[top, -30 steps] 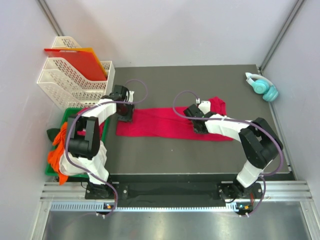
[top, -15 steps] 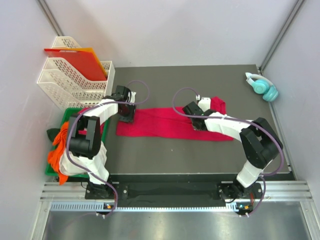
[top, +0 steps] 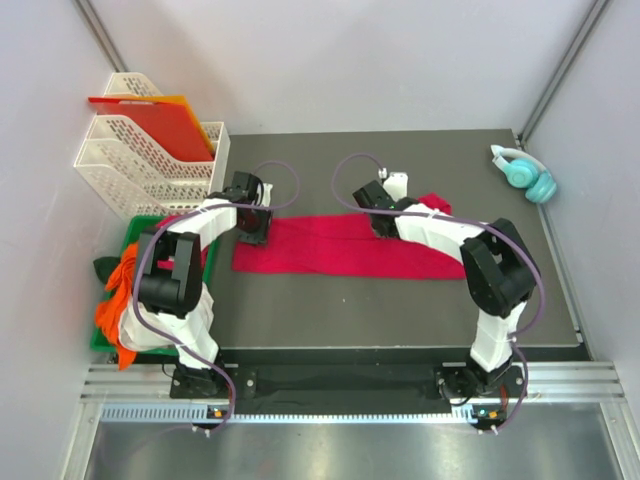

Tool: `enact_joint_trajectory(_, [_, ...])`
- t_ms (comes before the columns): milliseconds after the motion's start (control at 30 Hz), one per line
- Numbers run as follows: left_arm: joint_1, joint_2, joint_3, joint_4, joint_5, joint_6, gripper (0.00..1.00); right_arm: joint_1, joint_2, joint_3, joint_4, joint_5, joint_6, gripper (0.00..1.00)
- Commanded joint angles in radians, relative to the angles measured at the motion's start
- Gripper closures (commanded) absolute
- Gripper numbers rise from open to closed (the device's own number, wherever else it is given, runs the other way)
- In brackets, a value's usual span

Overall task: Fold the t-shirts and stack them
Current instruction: Fold the tshirt

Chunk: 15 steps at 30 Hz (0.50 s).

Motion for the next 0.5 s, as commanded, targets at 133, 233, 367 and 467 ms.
enact_joint_trajectory(133, [-0.005, 0.010, -0.015, 0.031, -0.009, 0.005, 0.60, -0.027, 0.106, 0.128, 0.008, 0.004, -0.036, 0.90])
enact_joint_trajectory(233, [-0.005, 0.007, -0.022, 0.032, -0.006, 0.005, 0.60, -0.029, 0.094, 0.127, 0.014, 0.038, -0.025, 0.71])
enact_joint_trajectory(367, [-0.005, -0.018, -0.029, 0.038, -0.003, 0.011, 0.59, -0.049, -0.067, 0.076, 0.047, 0.064, -0.023, 0.49])
enact_joint_trajectory(467, [-0.005, -0.029, -0.029, 0.041, 0.004, 0.011, 0.58, -0.050, -0.129, 0.058, 0.021, 0.067, -0.034, 0.48])
